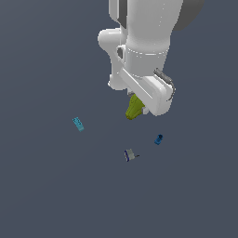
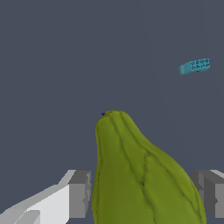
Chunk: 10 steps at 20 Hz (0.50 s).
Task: Pick up a designated object from a clutter of objects.
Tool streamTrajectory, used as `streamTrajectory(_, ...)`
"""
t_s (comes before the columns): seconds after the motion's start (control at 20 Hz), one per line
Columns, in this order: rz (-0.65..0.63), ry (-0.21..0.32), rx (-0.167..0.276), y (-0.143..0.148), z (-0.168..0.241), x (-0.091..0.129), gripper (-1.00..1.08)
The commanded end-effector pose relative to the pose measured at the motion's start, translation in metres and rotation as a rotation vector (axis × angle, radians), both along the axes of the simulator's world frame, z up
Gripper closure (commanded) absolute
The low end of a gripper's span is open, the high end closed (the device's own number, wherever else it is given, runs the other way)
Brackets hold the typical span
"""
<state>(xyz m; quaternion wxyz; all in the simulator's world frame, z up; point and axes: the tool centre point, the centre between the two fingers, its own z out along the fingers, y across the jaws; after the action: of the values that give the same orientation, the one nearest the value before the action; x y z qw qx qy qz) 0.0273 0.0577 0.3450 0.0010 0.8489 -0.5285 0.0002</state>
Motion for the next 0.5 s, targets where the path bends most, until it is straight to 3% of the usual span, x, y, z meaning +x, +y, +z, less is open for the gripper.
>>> streamTrajectory(0.0, -0.001, -0.001, 0.001, 0.01, 0.017, 0.006, 1.08)
streamTrajectory(0.45, 0.0, -0.001, 0.002, 0.03, 0.048, 0.018, 1.08)
